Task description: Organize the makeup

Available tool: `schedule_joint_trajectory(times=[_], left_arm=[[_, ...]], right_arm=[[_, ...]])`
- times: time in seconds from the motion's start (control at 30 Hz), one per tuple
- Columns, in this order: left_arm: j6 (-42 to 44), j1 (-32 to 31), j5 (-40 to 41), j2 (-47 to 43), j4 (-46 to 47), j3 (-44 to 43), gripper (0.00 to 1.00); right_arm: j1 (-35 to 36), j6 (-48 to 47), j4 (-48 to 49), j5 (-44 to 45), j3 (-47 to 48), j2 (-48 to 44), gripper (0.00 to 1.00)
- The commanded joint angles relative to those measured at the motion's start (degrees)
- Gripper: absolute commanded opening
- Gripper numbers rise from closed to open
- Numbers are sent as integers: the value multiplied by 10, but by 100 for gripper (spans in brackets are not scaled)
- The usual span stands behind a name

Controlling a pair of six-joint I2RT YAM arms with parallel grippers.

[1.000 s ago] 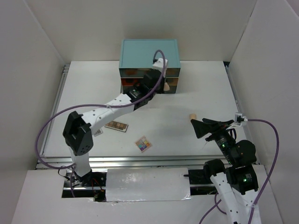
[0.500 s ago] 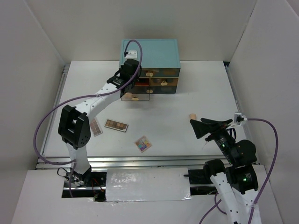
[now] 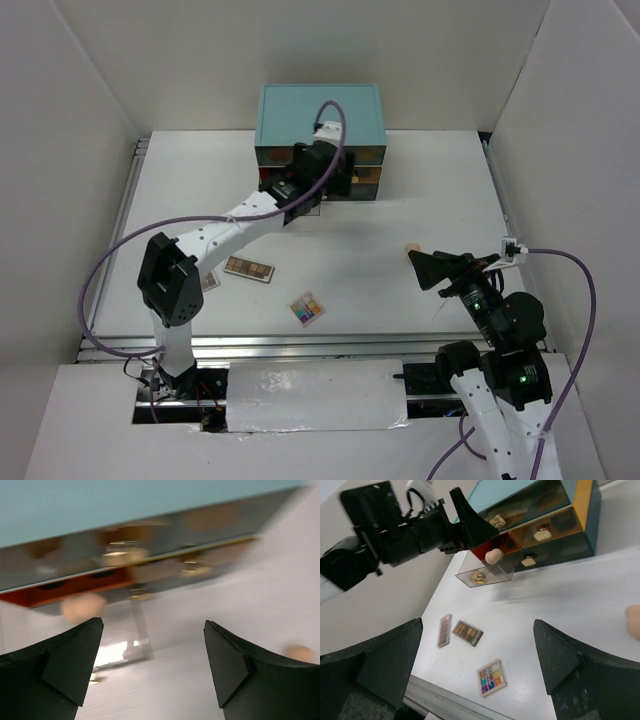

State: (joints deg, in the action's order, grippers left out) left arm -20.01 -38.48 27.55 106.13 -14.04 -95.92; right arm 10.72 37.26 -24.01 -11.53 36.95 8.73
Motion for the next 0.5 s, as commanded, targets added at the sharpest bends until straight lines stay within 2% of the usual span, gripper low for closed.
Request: schedule_joint_trajectory(times=[0.0, 0.1, 0.23, 0.47], left_arm=[[-21, -84, -14, 27, 4, -70, 96], [-56, -127, -42, 103, -5, -135, 96], [-71, -181, -34, 228, -16, -253, 97], [-100, -194, -105, 313, 52, -283, 97]], right_arm=[[-3, -13, -18, 53, 35, 8, 100], [-3, -14, -45, 77, 53, 4, 100], [-2, -20, -65, 93, 69, -13, 100], [-2, -32, -97, 104, 95, -30, 100]])
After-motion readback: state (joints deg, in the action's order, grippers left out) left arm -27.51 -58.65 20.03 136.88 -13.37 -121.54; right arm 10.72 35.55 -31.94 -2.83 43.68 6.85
